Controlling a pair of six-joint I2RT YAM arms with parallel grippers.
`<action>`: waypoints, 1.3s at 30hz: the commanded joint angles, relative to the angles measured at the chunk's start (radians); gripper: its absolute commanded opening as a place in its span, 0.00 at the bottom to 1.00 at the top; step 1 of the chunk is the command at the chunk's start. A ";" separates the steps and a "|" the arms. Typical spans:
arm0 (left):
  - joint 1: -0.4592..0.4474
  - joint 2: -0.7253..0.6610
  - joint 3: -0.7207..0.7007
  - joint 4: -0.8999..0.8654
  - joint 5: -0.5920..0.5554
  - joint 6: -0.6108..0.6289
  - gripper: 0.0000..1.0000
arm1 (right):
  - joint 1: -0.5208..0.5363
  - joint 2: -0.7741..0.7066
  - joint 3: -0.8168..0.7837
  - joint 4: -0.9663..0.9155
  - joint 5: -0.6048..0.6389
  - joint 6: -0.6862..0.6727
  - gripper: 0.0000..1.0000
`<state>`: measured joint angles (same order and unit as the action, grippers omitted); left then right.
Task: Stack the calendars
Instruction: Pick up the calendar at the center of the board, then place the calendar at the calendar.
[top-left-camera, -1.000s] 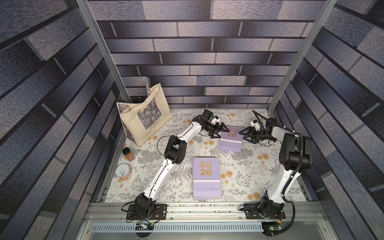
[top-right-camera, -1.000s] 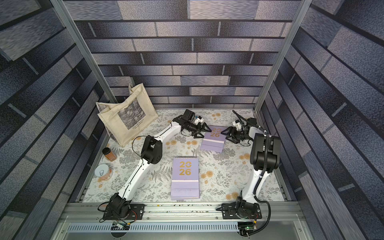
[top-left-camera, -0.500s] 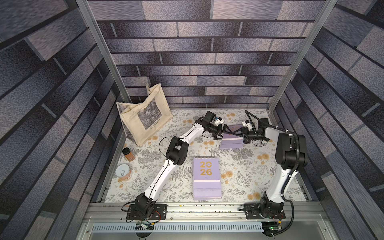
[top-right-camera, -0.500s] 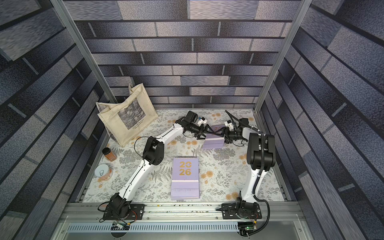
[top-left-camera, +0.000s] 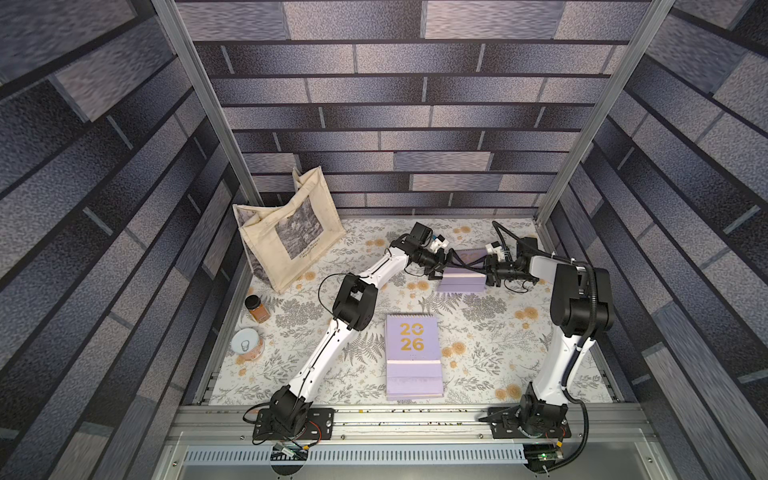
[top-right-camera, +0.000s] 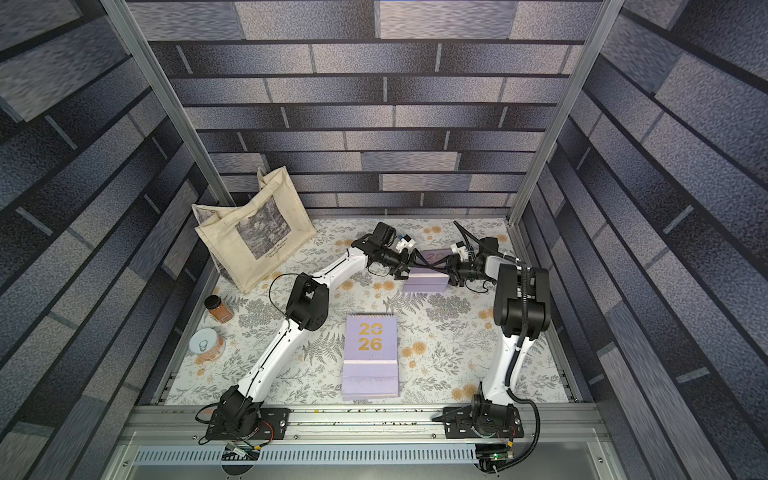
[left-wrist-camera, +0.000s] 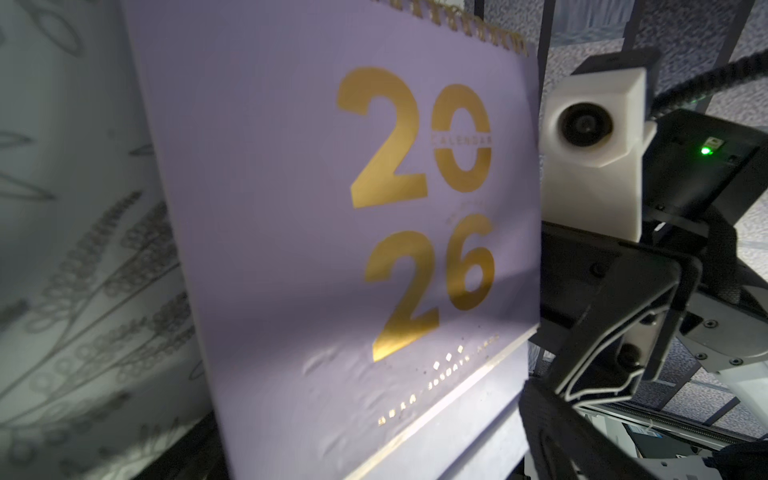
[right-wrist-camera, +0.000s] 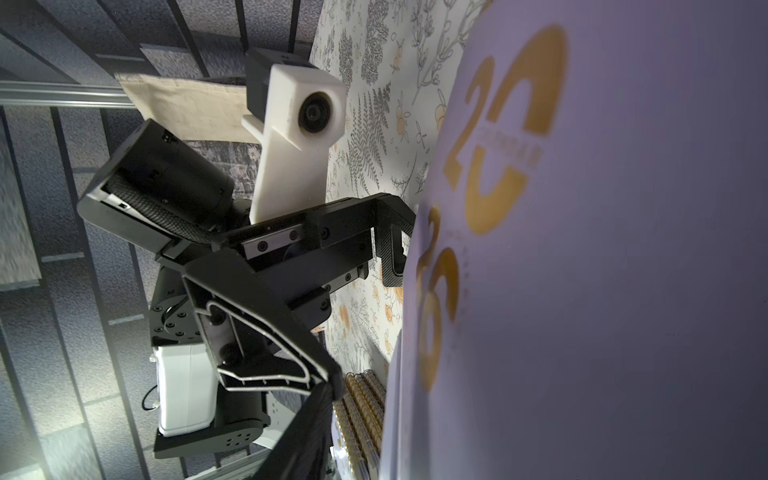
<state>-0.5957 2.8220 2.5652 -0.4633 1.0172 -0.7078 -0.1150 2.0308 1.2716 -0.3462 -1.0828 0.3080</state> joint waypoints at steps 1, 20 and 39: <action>-0.003 0.033 0.009 -0.062 -0.009 0.025 1.00 | 0.006 0.032 -0.010 0.045 0.069 0.024 0.39; 0.101 -0.220 -0.222 0.008 -0.029 0.067 1.00 | 0.000 -0.013 -0.070 0.140 0.037 0.067 0.00; 0.296 -1.024 -0.967 0.374 0.026 0.049 1.00 | 0.116 -0.499 -0.182 0.336 -0.072 0.257 0.00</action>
<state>-0.2977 1.8622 1.7607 -0.2432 1.0267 -0.6258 -0.0513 1.5986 1.1110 -0.1326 -1.0771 0.4919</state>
